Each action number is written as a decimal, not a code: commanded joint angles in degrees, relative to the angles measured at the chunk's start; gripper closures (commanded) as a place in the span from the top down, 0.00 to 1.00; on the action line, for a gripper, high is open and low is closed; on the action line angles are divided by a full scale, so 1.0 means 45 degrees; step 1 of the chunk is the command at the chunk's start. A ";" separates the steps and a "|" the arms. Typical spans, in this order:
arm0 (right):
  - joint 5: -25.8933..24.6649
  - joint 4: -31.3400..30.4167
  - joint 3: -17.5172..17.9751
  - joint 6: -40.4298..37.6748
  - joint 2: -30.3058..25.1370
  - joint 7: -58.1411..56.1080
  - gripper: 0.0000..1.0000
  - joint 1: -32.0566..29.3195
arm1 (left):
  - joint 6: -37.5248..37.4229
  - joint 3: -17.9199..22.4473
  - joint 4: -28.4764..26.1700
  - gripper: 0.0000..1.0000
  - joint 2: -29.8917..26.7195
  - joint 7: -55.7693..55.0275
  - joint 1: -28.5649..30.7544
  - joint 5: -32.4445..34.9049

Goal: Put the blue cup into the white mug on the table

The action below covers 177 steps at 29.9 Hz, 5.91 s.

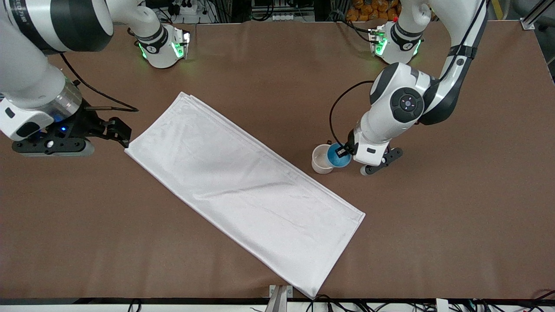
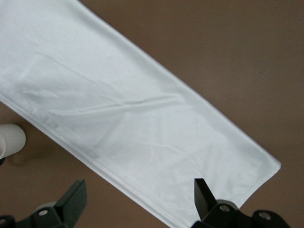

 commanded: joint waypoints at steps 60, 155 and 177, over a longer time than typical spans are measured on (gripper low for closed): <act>0.0578 0.1037 0.8276 -0.1512 -0.0565 -0.0417 1.00 -0.9314 | -0.0388 -0.0168 0.0778 1.00 0.0223 0.2528 0.2112 0.2783; -0.1473 0.1076 1.0211 -0.1942 -0.1112 -0.1901 1.00 -1.0624 | -0.5506 0.2410 0.2515 1.00 -0.4192 1.2512 0.2994 0.0772; -0.0809 0.0998 1.0152 -0.1864 -0.1248 -0.1901 1.00 -1.0839 | -0.6892 0.2430 0.3318 1.00 -0.4075 1.2512 0.3032 0.0771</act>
